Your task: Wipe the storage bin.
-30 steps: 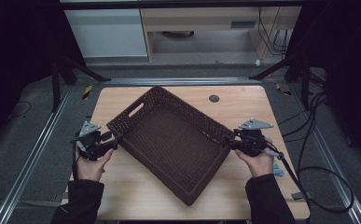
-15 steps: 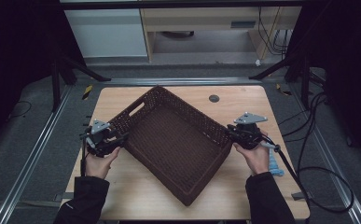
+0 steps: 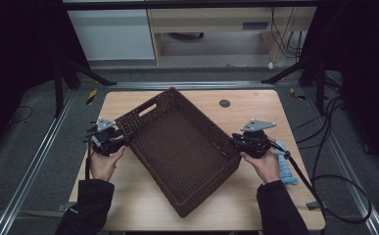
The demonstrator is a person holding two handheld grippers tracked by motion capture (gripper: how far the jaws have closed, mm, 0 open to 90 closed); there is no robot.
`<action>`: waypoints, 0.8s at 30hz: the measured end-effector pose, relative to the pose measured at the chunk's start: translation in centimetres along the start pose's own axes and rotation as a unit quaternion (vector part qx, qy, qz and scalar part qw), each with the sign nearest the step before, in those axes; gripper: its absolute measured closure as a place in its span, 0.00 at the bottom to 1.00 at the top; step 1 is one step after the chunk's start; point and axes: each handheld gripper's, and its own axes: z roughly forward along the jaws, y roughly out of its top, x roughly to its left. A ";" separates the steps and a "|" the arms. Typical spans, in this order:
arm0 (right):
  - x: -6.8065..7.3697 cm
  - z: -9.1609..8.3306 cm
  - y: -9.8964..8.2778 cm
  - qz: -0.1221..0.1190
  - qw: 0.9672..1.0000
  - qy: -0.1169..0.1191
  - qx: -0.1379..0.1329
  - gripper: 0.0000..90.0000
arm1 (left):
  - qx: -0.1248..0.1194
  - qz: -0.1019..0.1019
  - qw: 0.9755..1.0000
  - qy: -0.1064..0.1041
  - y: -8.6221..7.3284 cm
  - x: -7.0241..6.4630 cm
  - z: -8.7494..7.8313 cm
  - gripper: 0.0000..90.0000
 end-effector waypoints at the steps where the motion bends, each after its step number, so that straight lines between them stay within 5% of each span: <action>1: 0.0 0.0 0.0 0.000 1.000 0.000 0.000 0.86 | 0.000 0.000 1.000 0.000 0.0 0.0 0.0 0.56; 15: 2.0 -1.4 -1.1 0.000 1.000 0.008 0.000 0.89 | 0.002 -0.010 1.000 -0.006 -0.8 -1.8 -1.8 0.45; 20: 2.3 -1.9 -1.0 -0.005 1.000 0.016 -0.001 0.83 | 0.010 -0.007 1.000 -0.025 -0.7 -2.0 -0.8 0.53; 24: 2.0 -1.4 -0.2 -0.007 1.000 0.009 -0.022 0.78 | 0.013 0.009 1.000 -0.008 -0.1 -2.0 0.0 0.57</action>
